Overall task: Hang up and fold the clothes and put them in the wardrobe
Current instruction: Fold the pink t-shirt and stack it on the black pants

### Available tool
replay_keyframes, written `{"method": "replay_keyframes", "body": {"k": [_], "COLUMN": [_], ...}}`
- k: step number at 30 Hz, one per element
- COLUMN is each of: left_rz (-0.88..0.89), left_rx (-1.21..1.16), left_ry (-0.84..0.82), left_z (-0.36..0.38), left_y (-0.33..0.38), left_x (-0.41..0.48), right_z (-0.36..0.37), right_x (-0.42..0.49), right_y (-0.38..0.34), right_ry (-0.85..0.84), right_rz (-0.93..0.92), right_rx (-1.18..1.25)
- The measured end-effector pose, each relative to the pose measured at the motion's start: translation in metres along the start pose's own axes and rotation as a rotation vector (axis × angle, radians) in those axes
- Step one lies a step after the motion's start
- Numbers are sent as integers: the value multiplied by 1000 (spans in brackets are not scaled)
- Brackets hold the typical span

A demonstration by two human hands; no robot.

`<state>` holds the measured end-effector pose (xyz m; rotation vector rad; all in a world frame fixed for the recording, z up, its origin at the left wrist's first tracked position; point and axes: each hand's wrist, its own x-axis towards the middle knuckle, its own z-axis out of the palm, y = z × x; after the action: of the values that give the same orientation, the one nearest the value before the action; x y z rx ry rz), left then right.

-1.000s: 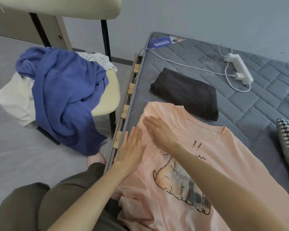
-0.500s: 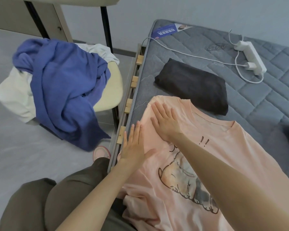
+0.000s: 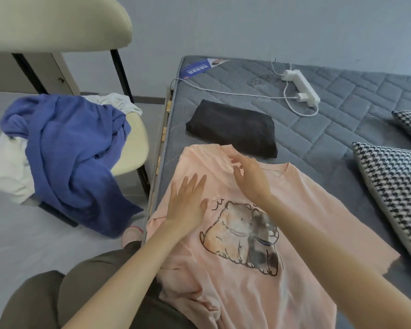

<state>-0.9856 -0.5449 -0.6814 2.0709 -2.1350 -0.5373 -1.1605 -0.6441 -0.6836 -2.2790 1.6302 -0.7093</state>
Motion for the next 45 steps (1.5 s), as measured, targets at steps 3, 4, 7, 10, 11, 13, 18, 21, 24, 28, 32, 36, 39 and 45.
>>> {"method": "replay_keyframes", "body": {"k": [3,4,7,10,11,13,18,21,24,28,32,36,39,45], "left_rz": [36,65,163,236,258,312,344,292,249,247,258,289,303,365], "left_rx": [-53,-55,-39,-14,-7,33,136,207,253,267,258,275,294,191], "left_ry": [-28,-40,-66,-104,-132,-192,-355,-458,-497,-484,-479,-511,-565,-576], "left_z": [-4,-3,4,18,25,39,70,87,100,109,112,109,103,83], "left_y": [33,45,83,121,132,151,178,182,178,172,170,167,167,157], "left_x": [2,4,7,7,6,5,1,-3,-6,-10,-11,-8,-5,4], "right_z": [-31,-42,-77,-104,-110,-121,-129,-128,-128,-133,-140,-151,-164,-168], "right_x": [-32,-46,-86,-130,-145,-174,-223,-235,-230,-222,-221,-217,-201,-158], "right_y": [27,38,73,107,119,142,181,191,194,203,216,225,220,163], "right_ry": [44,58,102,142,145,137,141,232,322,313,305,377,498,399], "right_rz": [117,138,219,411,482,640,1032,1167,1195,1300,1357,1296,1143,828], "right_rx": [48,48,35,4,-18,-109,-161,-113,29,164,265,303,249,490]}}
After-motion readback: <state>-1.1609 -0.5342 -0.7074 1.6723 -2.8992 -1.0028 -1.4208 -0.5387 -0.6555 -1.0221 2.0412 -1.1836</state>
